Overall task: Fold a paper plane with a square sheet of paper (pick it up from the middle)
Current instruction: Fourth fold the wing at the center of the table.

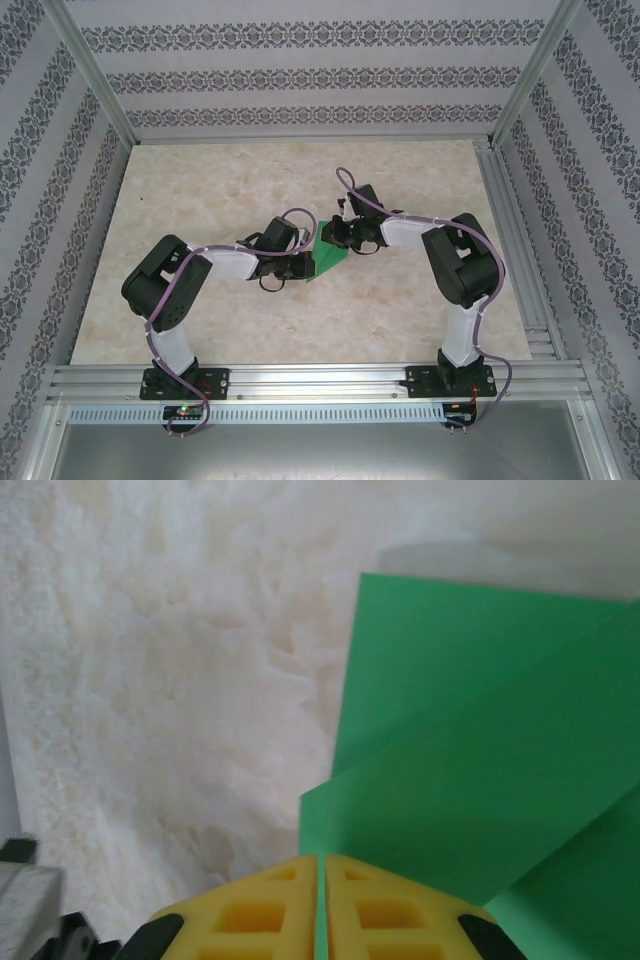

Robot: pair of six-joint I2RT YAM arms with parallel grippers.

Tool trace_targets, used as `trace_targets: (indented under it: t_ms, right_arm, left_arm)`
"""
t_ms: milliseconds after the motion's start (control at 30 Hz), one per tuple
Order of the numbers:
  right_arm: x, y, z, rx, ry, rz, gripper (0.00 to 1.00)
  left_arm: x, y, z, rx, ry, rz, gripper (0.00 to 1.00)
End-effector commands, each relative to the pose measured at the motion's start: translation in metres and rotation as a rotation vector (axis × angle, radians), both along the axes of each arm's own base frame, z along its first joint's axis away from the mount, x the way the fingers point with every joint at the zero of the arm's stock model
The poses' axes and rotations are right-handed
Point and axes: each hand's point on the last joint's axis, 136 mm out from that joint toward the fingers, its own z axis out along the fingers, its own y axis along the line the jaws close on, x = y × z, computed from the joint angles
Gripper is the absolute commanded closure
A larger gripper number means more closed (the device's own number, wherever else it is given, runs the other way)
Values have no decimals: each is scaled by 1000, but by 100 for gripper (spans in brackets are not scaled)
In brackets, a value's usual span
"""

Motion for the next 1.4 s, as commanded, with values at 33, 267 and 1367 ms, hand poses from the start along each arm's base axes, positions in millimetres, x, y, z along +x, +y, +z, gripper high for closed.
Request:
trace_targets:
  t_ms: [33, 267, 1367]
  right_arm:
    - [2, -2, -20, -27, 42, -17, 88]
    - [-2, -14, -43, -119, 98, -34, 88]
    - [-6, -27, -62, -208, 153, -55, 89]
  left_arm:
    - [-43, 25, -36, 121, 169, -36, 100]
    - [-49, 25, -36, 108, 179, -51, 100]
    - [-98, 26, -36, 171, 239, -177, 100]
